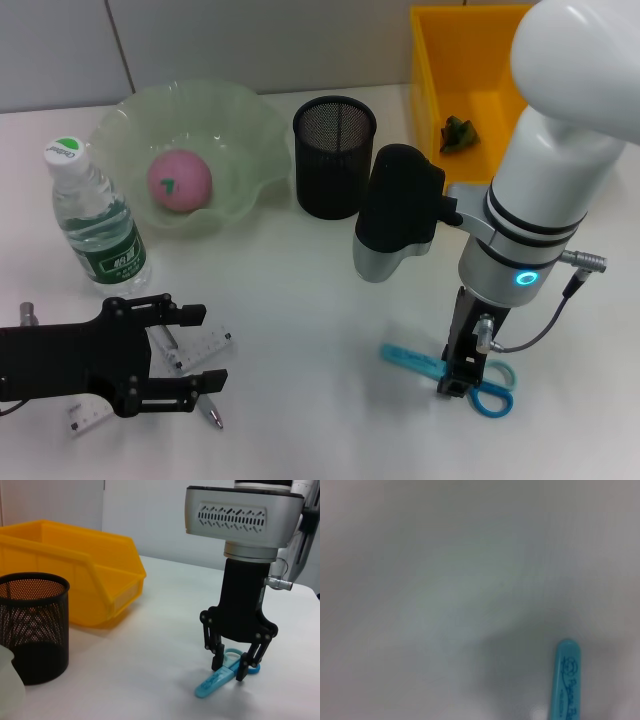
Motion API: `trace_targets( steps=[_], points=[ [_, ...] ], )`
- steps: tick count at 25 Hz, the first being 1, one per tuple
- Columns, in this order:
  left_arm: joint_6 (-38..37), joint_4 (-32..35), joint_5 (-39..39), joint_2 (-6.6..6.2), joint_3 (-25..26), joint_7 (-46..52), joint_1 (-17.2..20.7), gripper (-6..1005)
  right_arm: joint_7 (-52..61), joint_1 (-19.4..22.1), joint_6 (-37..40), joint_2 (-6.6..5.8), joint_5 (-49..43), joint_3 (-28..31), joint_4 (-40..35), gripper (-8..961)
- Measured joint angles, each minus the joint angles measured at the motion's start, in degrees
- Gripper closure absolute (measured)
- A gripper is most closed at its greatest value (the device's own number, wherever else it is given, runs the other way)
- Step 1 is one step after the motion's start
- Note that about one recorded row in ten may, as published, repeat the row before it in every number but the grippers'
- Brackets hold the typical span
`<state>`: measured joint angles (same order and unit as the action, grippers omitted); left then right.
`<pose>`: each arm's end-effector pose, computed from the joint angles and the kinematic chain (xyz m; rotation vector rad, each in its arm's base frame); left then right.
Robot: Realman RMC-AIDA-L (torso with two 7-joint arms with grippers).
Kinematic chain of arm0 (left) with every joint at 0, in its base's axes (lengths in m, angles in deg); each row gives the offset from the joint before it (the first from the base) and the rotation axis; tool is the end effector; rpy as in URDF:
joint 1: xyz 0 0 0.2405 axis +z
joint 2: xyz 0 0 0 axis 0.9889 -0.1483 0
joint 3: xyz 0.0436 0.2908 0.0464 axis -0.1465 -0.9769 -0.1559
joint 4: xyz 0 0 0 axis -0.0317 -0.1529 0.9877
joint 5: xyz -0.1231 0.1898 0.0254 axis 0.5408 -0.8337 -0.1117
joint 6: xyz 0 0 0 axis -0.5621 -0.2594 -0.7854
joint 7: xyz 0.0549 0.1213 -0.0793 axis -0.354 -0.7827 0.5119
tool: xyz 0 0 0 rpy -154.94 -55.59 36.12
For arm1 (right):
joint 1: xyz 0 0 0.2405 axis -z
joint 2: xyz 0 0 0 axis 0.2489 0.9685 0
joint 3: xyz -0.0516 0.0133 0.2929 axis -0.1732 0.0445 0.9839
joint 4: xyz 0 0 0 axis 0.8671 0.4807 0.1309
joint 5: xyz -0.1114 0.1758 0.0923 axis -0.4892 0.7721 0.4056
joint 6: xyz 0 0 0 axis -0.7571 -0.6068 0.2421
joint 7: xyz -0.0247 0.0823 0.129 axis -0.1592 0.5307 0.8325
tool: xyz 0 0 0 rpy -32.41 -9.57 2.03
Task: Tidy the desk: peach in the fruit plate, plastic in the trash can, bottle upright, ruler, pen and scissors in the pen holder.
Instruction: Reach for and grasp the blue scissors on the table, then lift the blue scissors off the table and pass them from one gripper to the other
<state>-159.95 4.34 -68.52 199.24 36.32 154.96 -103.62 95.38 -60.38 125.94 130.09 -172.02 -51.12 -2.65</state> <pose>-0.3152 0.3188 -0.0330 -2.9216 -0.3688 -0.5412 0.1932 0.3729 -0.1041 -2.8239 0.5548 -1.0519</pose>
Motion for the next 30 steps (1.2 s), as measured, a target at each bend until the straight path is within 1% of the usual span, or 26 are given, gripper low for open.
trace_targets(
  steps=[6, 17, 30],
  points=[
    [0.0, 0.0, 0.0, 0.0, 0.0, 0.0, 0.0, 197, 0.0, 0.0, 0.0, 0.0, -0.1, -0.2, -0.1, 661],
    [0.1, -0.1, 0.0, 0.0, 0.1, -0.1, 0.0, 197, 0.2, 0.0, -0.1, 0.0, -0.2, -0.7, -0.3, 694],
    [0.1, -0.1, 0.0, -0.09, 0.1, 0.0, -0.1, 197, 0.3, 0.0, -0.4, 0.0, -0.2, -1.1, 0.0, 687]
  ],
)
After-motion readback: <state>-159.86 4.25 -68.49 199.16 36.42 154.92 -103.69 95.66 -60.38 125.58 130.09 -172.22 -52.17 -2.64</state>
